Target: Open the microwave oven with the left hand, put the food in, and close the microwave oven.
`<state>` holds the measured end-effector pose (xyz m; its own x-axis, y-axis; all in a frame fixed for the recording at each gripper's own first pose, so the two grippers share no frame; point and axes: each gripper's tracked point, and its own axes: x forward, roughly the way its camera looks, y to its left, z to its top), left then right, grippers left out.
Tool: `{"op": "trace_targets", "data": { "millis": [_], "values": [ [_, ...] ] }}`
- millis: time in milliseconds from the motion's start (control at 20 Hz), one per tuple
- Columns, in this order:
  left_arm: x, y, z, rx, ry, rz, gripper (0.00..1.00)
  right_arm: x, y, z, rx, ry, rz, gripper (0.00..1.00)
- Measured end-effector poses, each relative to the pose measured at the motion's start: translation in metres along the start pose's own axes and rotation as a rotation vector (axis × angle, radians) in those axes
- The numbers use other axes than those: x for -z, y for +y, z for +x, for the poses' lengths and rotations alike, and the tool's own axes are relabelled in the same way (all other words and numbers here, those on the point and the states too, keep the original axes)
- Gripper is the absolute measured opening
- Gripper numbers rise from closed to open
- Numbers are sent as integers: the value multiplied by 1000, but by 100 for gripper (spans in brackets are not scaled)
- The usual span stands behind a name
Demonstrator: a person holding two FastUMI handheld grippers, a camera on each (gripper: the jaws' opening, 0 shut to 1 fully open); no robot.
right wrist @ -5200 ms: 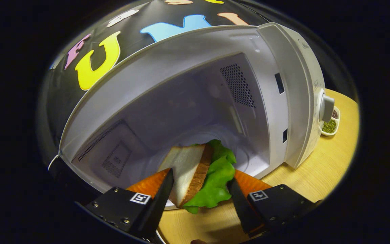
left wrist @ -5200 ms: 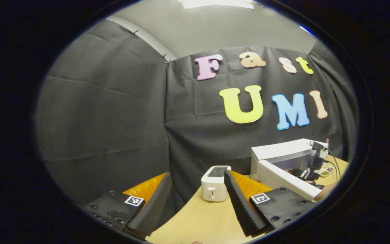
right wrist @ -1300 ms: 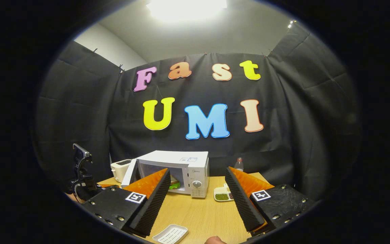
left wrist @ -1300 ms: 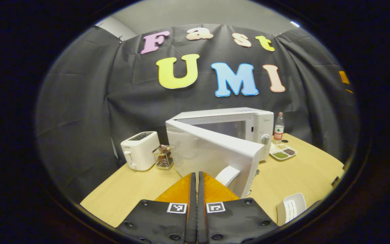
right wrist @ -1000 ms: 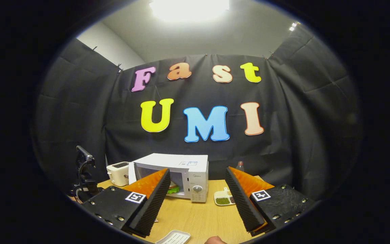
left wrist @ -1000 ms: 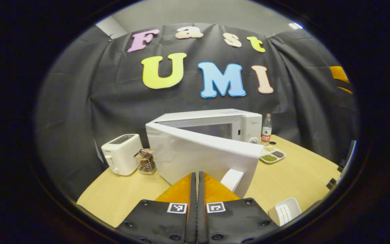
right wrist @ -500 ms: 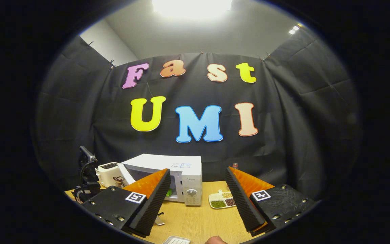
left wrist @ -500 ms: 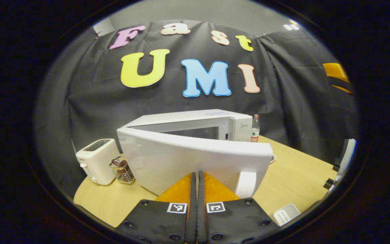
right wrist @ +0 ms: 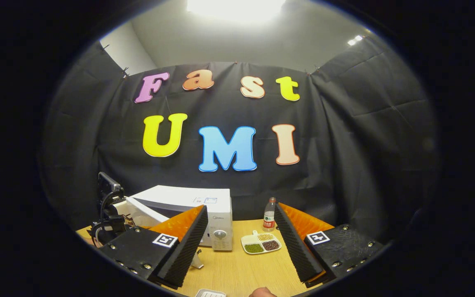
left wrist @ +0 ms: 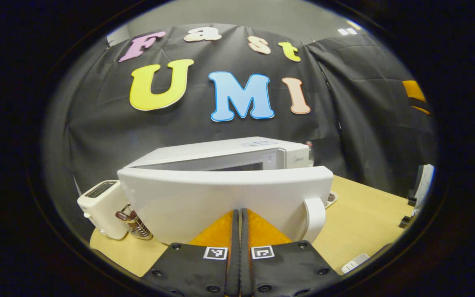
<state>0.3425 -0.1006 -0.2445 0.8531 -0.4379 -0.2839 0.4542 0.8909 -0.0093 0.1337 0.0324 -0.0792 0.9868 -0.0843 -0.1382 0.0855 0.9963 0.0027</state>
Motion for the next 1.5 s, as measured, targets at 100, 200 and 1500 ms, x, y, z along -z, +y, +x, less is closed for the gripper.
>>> {"op": "trace_targets", "data": {
  "millis": [100, 200, 1500],
  "values": [
    [-1, -1, 12, 5, -2, 6, 10, 3, -5, 3, 24, 6, 4, 98],
    [-4, 0, 24, 9, -5, 9, 7, 5, -8, 5, 41, 15, 4, 98],
    [-26, -1, 96, -103, 6, -37, 10, 12, -5, 23, 50, 43, -62, 98]
  ]
}}
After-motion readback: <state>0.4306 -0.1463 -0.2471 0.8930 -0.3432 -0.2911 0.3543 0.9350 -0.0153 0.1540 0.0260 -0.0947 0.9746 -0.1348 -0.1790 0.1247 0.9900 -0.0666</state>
